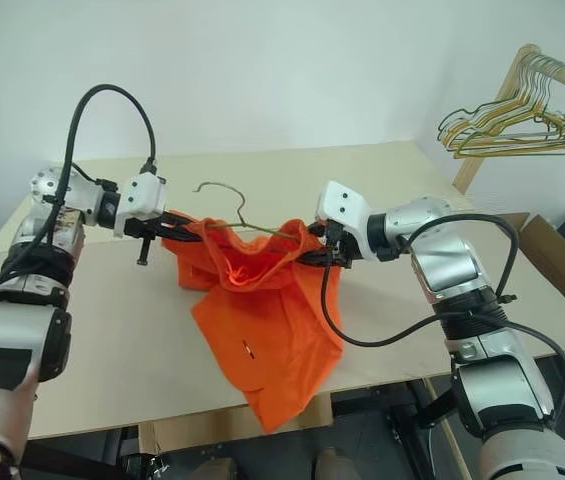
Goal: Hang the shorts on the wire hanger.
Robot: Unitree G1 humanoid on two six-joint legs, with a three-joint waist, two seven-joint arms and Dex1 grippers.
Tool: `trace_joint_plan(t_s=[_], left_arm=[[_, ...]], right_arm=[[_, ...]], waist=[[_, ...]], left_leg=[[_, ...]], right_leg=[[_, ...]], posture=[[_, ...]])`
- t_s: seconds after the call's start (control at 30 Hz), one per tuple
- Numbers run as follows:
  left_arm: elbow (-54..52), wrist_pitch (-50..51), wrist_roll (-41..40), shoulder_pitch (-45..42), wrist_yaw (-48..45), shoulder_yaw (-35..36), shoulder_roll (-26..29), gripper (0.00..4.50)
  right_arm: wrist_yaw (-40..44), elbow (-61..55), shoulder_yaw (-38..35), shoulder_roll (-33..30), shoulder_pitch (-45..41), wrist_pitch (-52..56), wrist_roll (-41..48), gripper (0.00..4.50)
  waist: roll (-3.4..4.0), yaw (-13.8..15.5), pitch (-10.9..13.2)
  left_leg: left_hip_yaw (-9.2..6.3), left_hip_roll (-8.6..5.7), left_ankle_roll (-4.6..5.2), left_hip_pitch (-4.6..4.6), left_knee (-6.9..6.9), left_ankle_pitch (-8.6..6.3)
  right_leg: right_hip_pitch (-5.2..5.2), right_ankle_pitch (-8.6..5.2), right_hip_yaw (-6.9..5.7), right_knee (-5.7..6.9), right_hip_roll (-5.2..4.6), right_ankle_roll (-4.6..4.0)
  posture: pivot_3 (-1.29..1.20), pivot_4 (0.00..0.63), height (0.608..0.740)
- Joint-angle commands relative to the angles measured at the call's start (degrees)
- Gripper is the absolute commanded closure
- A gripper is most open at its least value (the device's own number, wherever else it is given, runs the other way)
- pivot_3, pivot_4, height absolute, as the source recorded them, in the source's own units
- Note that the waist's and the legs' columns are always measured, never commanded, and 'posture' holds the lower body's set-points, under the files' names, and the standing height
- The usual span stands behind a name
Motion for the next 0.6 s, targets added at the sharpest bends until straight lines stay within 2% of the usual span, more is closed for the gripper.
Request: trace_joint_plan(t_s=[0.03, 0.23, 0.27, 0.37, 0.47, 0.53, 0.6], left_arm=[[-2.13, -0.80, -1.65, -0.69, -0.15, 1.37, -0.24, 4.50], [-3.39, -3.87, 0.41, 0.30, 0.55, -0.30, 0.32, 4.50], [-3.63, -3.69, 0.12, 0.51, 0.58, -0.10, 0.18, 4.50], [-4.32, -3.27, -0.40, 1.06, 0.56, 0.17, 0.09, 4.50], [-5.34, -4.66, 0.78, 2.14, 1.01, -0.76, 0.57, 4.50], [-6.92, -1.44, -2.46, 2.56, 0.59, 1.09, -0.69, 4.50], [-8.34, 0.64, -4.36, 2.74, 0.10, 2.03, -1.17, 4.50]], right_arm=[[1.57, -2.48, -1.62, -1.03, -1.84, 3.45, 2.49, 1.69], [2.87, -3.51, -1.35, -1.58, -2.07, 6.95, 4.09, 1.69], [3.17, -3.76, -1.08, -1.71, -2.04, 7.19, 4.07, 1.85], [2.96, -3.81, -0.80, -1.37, -2.32, 8.70, 4.29, 2.59], [2.41, -2.75, 0.50, -1.22, -2.83, 9.32, 2.94, 3.66], [3.03, -3.01, 1.30, -1.65, -2.45, 8.28, 2.49, 4.39], [3.38, -3.42, 1.73, -1.89, -2.11, 7.79, 2.18, 4.48]], waist=[[0.00, 0.01, 0.00], [0.00, 0.02, 0.00], [0.00, 0.02, 0.00], [0.00, 0.01, 0.00], [0.00, 0.00, 0.00], [0.00, 0.08, 0.00], [0.00, 0.10, 0.00]], left_leg=[[0.00, 0.00, 0.00, 0.00, 0.00, 0.00], [0.00, 0.00, 0.00, -0.01, 0.01, 0.00], [0.00, 0.00, 0.00, -0.01, 0.01, 0.00], [0.00, 0.00, 0.00, -0.01, 0.01, 0.00], [0.00, 0.00, 0.00, -0.01, 0.01, 0.00], [0.00, 0.00, 0.00, 0.00, 0.00, 0.00], [0.00, 0.00, 0.00, -0.03, 0.02, 0.00]], right_leg=[[0.00, 0.00, 0.00, 0.00, 0.00, 0.00], [0.00, 0.00, 0.00, 0.00, 0.00, 0.00], [0.00, 0.00, 0.00, 0.00, 0.00, 0.00], [0.00, 0.00, 0.00, 0.01, 0.00, 0.00], [0.00, 0.00, 0.00, 0.01, 0.00, 0.00], [-0.01, 0.00, 0.00, 0.01, 0.00, 0.00], [-0.03, 0.00, 0.00, 0.01, 0.00, 0.00]], posture=[[0.01, 0.000, 0.740], [0.01, 0.000, 0.740], [0.02, 0.000, 0.740], [0.02, 0.000, 0.740], [0.02, 0.000, 0.740], [0.03, 0.000, 0.740], [0.03, 0.000, 0.740]])
